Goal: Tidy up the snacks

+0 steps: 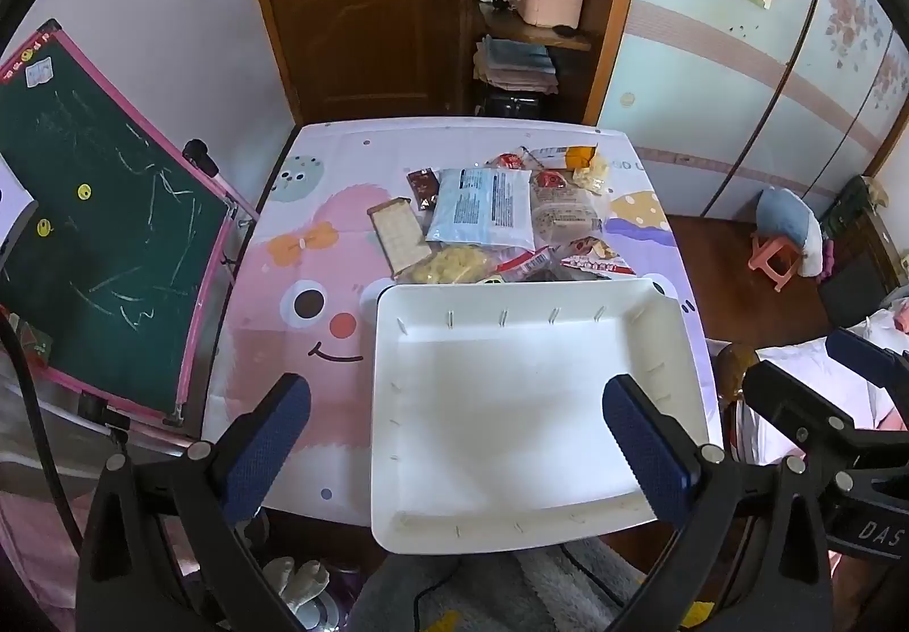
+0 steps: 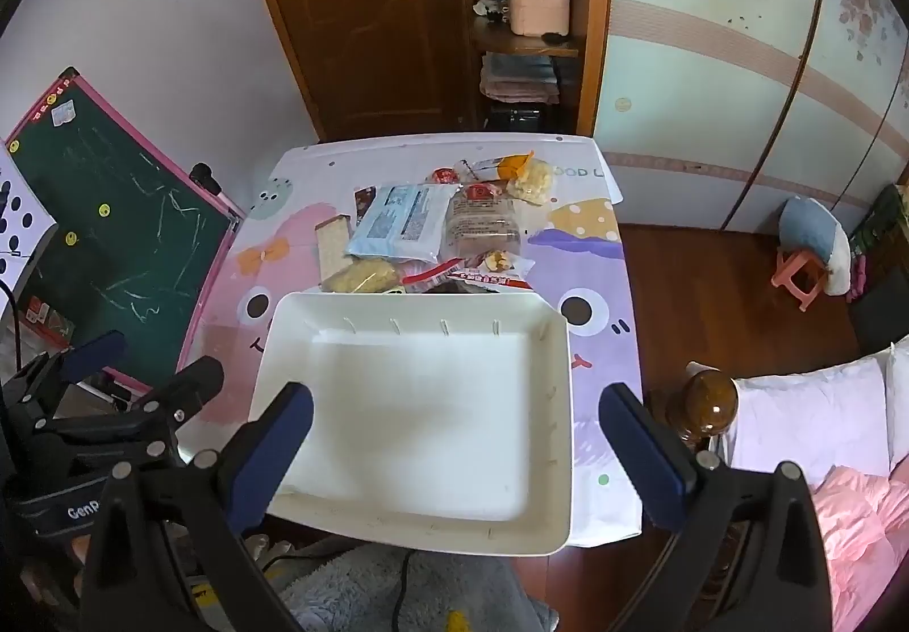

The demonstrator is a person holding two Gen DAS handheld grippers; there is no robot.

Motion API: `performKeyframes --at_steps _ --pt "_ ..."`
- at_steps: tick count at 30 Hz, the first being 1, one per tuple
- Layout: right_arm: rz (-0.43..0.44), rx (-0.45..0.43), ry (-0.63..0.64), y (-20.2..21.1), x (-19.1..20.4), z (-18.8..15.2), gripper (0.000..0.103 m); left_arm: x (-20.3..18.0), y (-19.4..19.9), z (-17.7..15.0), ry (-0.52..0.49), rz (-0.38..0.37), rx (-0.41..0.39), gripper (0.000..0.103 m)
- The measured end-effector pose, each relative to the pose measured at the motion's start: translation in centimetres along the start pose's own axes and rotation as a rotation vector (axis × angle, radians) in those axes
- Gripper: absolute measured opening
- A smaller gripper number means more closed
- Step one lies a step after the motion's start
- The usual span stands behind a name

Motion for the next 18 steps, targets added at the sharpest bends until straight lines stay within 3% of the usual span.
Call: performKeyframes --at_steps 18 --pt "0.015 -0.040 0.028 0.7 0.0 0.2 0.101 -0.2 0.5 -0.3 0.019 0.009 -0.008 0.102"
Point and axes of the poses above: each gripper's, at about its wrist camera, not at the fingertips, and y roughly against the way its jaws point, x to its left, z to its top, the point moved 1 cm from there along -y, roughly the way its jaws point, and after that the axes turned 3 degrees about -x, right-handed, at the moved point
